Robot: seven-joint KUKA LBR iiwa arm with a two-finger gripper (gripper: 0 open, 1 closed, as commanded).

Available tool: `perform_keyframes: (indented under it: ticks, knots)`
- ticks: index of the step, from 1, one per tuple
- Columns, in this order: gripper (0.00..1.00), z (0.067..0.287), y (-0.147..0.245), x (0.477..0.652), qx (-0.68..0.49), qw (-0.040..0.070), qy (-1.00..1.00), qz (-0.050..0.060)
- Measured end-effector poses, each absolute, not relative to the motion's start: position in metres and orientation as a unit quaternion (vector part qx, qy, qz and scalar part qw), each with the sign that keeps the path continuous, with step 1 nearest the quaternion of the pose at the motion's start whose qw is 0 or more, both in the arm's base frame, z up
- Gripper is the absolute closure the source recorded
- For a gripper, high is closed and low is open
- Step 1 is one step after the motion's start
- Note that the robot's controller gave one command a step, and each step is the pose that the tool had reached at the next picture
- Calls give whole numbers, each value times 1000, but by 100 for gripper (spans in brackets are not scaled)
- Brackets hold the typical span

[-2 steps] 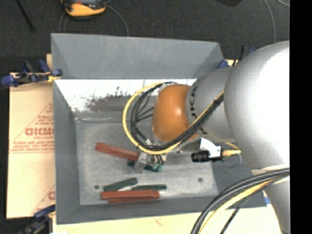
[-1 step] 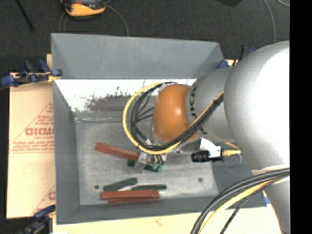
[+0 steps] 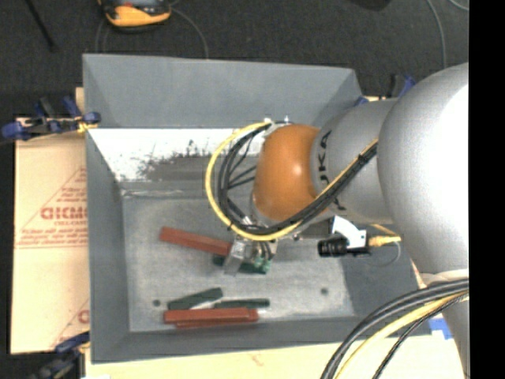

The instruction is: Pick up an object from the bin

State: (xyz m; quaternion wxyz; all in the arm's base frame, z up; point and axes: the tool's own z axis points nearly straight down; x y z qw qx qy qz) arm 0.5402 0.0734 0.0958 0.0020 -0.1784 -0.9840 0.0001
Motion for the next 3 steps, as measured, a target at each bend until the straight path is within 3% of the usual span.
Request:
perform_keyframes:
  ticks: [1,2,3]
  knots:
    - [100,153,78,538,-181,2,-983,1]
    - [100,182,60,560,-184,-3,-983,-2]
    - [100,212,63,536,-208,1,-978,1]
